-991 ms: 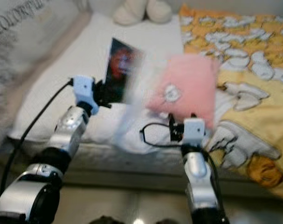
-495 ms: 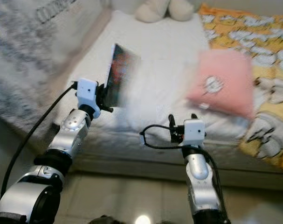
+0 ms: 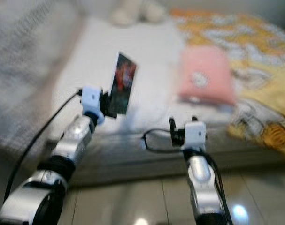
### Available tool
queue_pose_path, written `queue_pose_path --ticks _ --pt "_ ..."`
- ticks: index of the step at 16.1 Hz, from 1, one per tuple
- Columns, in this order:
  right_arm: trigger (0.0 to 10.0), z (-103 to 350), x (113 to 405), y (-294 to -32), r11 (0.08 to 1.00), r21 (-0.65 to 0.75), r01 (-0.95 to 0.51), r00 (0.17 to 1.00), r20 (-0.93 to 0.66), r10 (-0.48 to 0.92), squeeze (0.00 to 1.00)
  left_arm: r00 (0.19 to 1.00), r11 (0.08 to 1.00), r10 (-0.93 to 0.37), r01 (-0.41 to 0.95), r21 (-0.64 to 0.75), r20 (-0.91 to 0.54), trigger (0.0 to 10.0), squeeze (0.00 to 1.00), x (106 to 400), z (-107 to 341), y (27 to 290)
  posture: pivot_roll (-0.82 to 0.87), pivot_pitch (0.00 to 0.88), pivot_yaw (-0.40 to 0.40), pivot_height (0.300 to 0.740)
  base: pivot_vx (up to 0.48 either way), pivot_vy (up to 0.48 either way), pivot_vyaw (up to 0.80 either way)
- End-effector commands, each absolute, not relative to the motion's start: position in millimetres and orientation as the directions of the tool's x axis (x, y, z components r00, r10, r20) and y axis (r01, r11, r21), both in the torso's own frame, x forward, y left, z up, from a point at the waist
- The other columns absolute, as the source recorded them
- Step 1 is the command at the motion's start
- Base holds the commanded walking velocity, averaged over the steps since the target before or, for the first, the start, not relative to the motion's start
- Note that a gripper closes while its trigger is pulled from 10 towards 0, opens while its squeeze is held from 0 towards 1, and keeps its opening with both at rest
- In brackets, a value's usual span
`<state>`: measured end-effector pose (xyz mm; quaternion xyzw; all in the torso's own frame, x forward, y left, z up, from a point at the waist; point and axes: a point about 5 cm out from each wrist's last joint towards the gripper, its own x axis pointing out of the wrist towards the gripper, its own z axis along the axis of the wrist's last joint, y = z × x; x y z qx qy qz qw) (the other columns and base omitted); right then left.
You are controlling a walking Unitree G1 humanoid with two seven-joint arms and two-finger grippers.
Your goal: Clean up the room
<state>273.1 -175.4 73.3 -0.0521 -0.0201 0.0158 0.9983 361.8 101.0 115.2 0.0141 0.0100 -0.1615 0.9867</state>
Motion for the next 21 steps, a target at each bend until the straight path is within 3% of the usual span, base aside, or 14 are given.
queue_pose_path --ticks 1,10,14,18,20,21 --pt "10.0 77 275 -178 0.994 -0.109 -0.022 0.998 0.050 0.028 0.00 0.938 0.938 -0.346 0.345 0.040 0.027 10.0 0.00 365 128 94 -0.07 0.000 0.051 0.740 0.480 0.000 0.00" --pt "10.0 72 264 -177 0.993 -0.109 -0.036 0.999 0.027 0.039 0.00 0.943 0.943 -0.333 0.333 -0.022 0.019 10.0 0.00 367 131 85 -0.08 0.000 0.043 0.740 0.480 0.000 0.00" --pt "10.0 72 246 -172 0.983 -0.142 -0.116 0.993 -0.009 0.116 0.00 0.899 0.855 -0.432 0.381 -0.352 -0.076 10.0 0.00 380 148 34 -0.11 0.000 -0.022 0.740 0.120 0.000 0.00" --pt "10.0 69 196 -171 0.974 -0.148 -0.172 0.981 -0.110 0.157 0.00 0.775 0.652 -0.622 0.438 -0.619 -0.108 10.0 0.00 371 166 -26 -0.25 0.127 -0.039 0.740 0.000 0.000 0.00" --pt "10.0 74 169 -170 0.979 -0.136 -0.153 0.980 -0.144 0.133 0.00 0.764 0.589 -0.637 0.397 -0.704 -0.102 10.0 0.00 369 164 -29 -0.31 0.187 -0.047 0.740 0.000 0.000 0.00" --pt "10.0 76 153 -169 0.978 -0.134 -0.159 0.975 -0.180 0.134 0.00 0.788 0.606 -0.595 0.311 -0.732 -0.157 10.0 0.00 369 149 -17 -0.32 0.222 -0.054 0.740 0.000 0.000 0.00"
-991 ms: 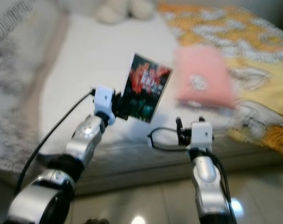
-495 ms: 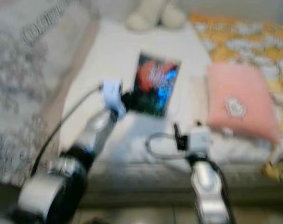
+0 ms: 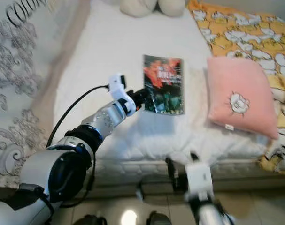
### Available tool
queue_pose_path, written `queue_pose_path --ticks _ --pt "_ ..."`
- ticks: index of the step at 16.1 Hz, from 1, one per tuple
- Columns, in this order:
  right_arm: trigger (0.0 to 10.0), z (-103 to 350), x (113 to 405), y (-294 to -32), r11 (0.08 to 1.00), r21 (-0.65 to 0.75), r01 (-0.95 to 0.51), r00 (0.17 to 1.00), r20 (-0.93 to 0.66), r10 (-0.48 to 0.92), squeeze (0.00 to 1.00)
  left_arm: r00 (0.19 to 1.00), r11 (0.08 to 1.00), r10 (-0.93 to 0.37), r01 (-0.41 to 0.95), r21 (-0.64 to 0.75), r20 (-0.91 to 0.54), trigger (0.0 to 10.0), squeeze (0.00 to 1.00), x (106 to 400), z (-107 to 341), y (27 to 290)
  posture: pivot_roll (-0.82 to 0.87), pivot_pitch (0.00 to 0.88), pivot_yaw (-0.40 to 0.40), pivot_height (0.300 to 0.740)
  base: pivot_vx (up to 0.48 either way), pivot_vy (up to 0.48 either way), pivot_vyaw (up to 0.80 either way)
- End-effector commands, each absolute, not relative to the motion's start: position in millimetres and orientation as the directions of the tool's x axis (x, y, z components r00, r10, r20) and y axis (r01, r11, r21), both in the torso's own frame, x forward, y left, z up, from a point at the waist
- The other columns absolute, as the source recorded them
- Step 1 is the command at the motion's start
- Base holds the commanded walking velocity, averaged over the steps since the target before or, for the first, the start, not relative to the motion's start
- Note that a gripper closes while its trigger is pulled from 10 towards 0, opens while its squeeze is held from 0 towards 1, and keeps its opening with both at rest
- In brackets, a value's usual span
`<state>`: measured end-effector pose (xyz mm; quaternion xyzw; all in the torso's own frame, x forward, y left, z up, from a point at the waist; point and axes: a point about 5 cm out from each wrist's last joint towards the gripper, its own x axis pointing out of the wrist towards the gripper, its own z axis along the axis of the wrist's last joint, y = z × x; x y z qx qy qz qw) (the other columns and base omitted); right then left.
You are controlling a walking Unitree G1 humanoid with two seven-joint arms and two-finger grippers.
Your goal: Clean up the room
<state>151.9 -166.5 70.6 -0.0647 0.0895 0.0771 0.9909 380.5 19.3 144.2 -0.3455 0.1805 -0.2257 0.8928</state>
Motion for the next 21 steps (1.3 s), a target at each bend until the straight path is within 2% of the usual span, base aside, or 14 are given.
queue_pose_path --ticks 1,2,3,4,7,10,12,13,16,21 --pt "10.0 81 142 -167 0.977 -0.134 -0.164 0.972 -0.191 0.137 0.00 0.798 0.619 -0.574 0.275 -0.736 -0.183 10.0 0.00 370 144 -12 -0.34 0.254 -0.065 0.740 0.000 0.000 0.00" --pt "10.0 83 117 -167 0.973 -0.133 -0.188 0.956 -0.254 0.150 0.00 0.831 0.754 -0.455 0.167 -0.636 -0.321 10.0 0.00 368 110 24 -0.36 0.290 -0.072 0.740 0.000 0.000 0.00" --pt "10.0 83 108 -169 0.972 -0.135 -0.193 0.947 -0.286 0.148 0.00 0.840 0.834 -0.380 0.131 -0.536 -0.386 10.0 0.00 365 93 45 -0.38 0.303 -0.079 0.740 0.000 0.000 0.00" --pt "10.0 83 103 -171 0.971 -0.139 -0.194 0.943 -0.298 0.146 0.00 0.843 0.852 -0.361 0.124 -0.509 -0.400 10.0 0.00 365 88 53 -0.38 0.319 -0.085 0.740 0.000 0.000 0.00" --pt "10.0 88 90 -170 0.974 -0.130 -0.185 0.930 -0.343 0.131 0.00 0.902 0.954 -0.254 0.174 -0.245 -0.349 10.0 0.00 379 104 81 -0.37 0.343 -0.098 0.740 0.000 0.000 0.00" --pt "10.0 89 95 -166 0.977 -0.117 -0.179 0.931 -0.340 0.130 0.00 0.936 0.981 -0.192 0.191 -0.032 -0.296 10.0 0.00 391 124 98 -0.35 0.329 -0.090 0.740 0.000 0.000 0.00" --pt "10.0 89 97 -165 0.977 -0.112 -0.179 0.931 -0.340 0.131 0.00 0.944 0.986 -0.161 0.170 0.004 -0.287 10.0 0.00 394 129 107 -0.34 0.326 -0.087 0.740 0.000 0.000 0.00" --pt "10.0 86 99 -162 0.978 -0.105 -0.181 0.930 -0.343 0.135 0.00 0.949 0.983 -0.121 0.155 0.097 -0.290 10.0 0.00 395 130 116 -0.32 0.323 -0.082 0.740 0.000 0.000 0.00" --pt "10.0 83 103 -160 0.979 -0.096 -0.182 0.928 -0.347 0.138 0.00 0.950 0.983 -0.054 0.105 0.148 -0.308 10.0 0.00 394 127 134 -0.30 0.318 -0.081 0.740 0.000 0.000 0.00" --pt "10.0 81 109 -160 0.978 -0.090 -0.187 0.926 -0.348 0.145 0.00 0.936 0.974 -0.050 0.123 0.192 -0.347 10.0 0.00 391 119 144 -0.28 0.306 -0.088 0.740 0.000 0.000 0.00"
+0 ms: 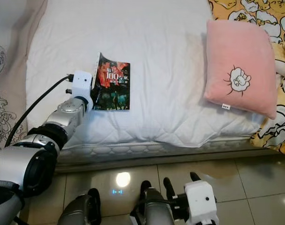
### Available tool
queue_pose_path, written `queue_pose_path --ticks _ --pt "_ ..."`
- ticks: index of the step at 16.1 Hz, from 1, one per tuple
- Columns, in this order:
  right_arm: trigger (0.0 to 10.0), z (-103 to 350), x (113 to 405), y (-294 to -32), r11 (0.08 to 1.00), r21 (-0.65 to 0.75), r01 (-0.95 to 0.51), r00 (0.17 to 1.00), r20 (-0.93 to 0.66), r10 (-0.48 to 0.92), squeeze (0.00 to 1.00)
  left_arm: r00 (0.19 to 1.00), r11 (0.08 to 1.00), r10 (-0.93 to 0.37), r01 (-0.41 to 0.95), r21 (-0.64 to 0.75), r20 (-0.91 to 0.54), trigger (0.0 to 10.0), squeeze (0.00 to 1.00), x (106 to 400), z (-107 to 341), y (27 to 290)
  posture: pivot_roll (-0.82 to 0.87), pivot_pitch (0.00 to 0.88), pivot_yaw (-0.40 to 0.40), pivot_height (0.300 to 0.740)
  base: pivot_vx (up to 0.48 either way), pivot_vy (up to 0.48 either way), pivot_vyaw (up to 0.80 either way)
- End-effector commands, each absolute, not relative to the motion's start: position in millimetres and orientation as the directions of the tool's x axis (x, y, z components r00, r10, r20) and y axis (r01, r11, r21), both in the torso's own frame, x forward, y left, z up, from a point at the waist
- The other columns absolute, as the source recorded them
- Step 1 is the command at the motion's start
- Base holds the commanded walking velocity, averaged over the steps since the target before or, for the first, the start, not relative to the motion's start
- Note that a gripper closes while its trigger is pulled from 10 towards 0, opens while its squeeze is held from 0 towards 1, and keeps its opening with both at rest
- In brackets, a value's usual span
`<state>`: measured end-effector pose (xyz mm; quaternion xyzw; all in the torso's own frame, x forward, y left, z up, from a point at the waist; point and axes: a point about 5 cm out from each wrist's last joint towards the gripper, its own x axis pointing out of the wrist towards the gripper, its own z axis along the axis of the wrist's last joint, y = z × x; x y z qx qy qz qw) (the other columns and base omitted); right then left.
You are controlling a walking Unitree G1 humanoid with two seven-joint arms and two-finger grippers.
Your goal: Clean up the room
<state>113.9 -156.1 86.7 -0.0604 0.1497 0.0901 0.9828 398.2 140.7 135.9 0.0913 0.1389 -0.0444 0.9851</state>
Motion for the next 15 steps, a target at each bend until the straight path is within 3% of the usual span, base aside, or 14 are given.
queue_pose_path --ticks 1,2,9,11,13,15 --pt "10.0 81 110 -160 0.978 -0.089 -0.190 0.926 -0.346 0.149 0.00 0.937 0.973 -0.049 0.123 0.195 -0.347 10.0 0.00 392 120 144 -0.28 0.305 -0.090 0.740 0.000 0.000 0.00" --pt "10.0 80 114 -160 0.976 -0.090 -0.198 0.926 -0.343 0.157 0.00 0.936 0.968 -0.065 0.144 0.208 -0.346 10.0 1.00 392 122 142 -0.28 0.298 -0.093 0.740 0.000 0.000 0.00" --pt "10.0 70 129 -160 0.975 -0.087 -0.206 0.926 -0.338 0.166 0.00 0.935 0.975 -0.078 0.144 0.170 -0.346 10.0 1.00 392 121 134 -0.24 0.229 -0.076 0.740 0.000 0.000 0.00" --pt "10.0 70 144 -158 0.975 -0.090 -0.205 0.937 -0.306 0.169 0.00 0.948 0.958 -0.079 0.158 0.240 -0.309 10.0 1.00 396 130 139 -0.22 0.180 -0.062 0.740 0.000 0.000 0.00" --pt "10.0 65 163 -159 0.977 -0.090 -0.191 0.948 -0.276 0.160 0.00 0.964 0.884 -0.105 0.203 0.422 -0.243 10.0 1.00 401 145 142 -0.18 0.107 -0.044 0.740 0.000 0.000 0.00" --pt "10.0 63 188 -154 0.980 -0.093 -0.178 0.963 -0.221 0.154 0.00 0.981 0.727 -0.139 0.195 0.659 -0.138 10.0 1.00 407 169 153 -0.14 0.000 -0.002 0.740 0.000 0.000 0.00"
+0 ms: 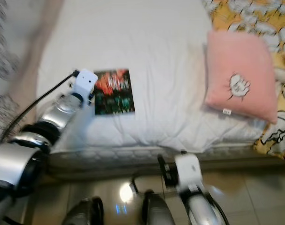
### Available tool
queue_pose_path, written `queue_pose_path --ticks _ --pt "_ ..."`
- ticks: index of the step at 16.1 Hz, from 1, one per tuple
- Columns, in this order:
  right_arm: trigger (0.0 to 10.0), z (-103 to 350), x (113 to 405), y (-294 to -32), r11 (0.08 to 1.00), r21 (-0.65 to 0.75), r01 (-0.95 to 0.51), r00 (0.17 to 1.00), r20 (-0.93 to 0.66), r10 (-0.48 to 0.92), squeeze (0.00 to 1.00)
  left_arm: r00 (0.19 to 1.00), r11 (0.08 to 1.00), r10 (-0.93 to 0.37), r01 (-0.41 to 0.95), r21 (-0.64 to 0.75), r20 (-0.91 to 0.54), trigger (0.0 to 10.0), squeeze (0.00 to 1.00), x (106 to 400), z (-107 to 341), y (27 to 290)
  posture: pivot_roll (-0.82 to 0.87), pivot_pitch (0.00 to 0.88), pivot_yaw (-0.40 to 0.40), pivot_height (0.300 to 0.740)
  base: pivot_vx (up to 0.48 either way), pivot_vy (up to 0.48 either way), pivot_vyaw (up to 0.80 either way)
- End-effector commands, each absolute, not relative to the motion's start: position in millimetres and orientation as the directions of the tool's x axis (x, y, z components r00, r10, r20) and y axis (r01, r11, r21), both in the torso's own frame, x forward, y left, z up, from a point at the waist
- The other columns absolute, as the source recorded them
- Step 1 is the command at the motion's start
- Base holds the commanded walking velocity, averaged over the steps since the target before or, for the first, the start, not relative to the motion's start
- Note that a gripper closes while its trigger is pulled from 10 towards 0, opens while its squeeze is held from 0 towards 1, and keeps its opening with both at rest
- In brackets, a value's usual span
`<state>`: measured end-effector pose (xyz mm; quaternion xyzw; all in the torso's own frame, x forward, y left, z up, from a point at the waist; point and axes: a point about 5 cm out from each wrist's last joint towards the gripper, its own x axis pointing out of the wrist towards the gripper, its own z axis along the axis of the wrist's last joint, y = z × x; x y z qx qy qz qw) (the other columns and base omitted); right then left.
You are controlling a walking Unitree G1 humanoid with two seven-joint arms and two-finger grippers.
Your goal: Clean up the room
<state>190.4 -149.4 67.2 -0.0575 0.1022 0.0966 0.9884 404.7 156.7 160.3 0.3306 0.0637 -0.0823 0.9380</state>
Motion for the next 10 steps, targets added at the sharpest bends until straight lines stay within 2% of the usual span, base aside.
queue_pose_path --ticks 1,2,3,5,6,7,8,10 --pt "10.0 63 192 -154 0.981 -0.093 -0.173 0.966 -0.209 0.150 0.00 0.981 0.706 -0.148 0.193 0.682 -0.124 10.0 1.00 407 172 154 -0.14 0.000 0.004 0.740 0.000 0.000 0.00" --pt "10.0 67 206 -155 0.986 -0.095 -0.137 0.980 -0.160 0.121 0.00 0.982 0.730 -0.162 0.184 0.659 -0.096 10.0 1.00 406 174 159 -0.13 0.000 0.044 0.740 0.000 0.000 0.00" --pt "10.0 73 218 -159 0.992 -0.095 -0.087 0.991 -0.107 0.076 0.00 0.986 0.812 -0.152 0.168 0.559 -0.075 10.0 1.00 405 172 164 -0.12 0.000 0.061 0.740 0.000 0.000 0.00" --pt "10.0 94 236 -186 0.989 -0.105 0.101 0.995 0.028 -0.098 0.00 0.990 0.955 -0.136 0.140 0.263 -0.034 10.0 1.00 393 151 170 -0.08 0.000 0.084 0.740 0.000 0.000 0.00" --pt "10.0 97 241 -199 0.971 -0.165 0.174 0.984 0.060 -0.166 1.00 0.992 0.973 -0.124 0.127 0.191 -0.027 10.0 1.00 385 137 169 -0.06 0.000 0.080 0.740 0.000 0.000 0.00" --pt "10.0 98 242 -203 0.960 -0.204 0.192 0.981 0.074 -0.180 1.00 0.992 0.977 -0.124 0.127 0.172 -0.027 10.0 1.00 381 131 167 -0.06 0.000 0.080 0.740 0.000 0.000 0.00" --pt "10.0 90 244 -211 0.965 -0.158 0.208 0.978 0.050 -0.202 1.00 0.988 0.982 -0.149 0.153 0.113 -0.046 10.0 1.00 366 107 153 -0.03 0.000 0.070 0.740 0.000 0.000 0.00" --pt "10.0 82 246 -214 0.971 -0.081 0.223 0.975 0.022 -0.222 1.00 0.983 0.980 -0.176 0.179 0.082 -0.046 10.0 1.00 355 95 141 -0.02 0.000 0.058 0.740 0.000 0.000 0.00"
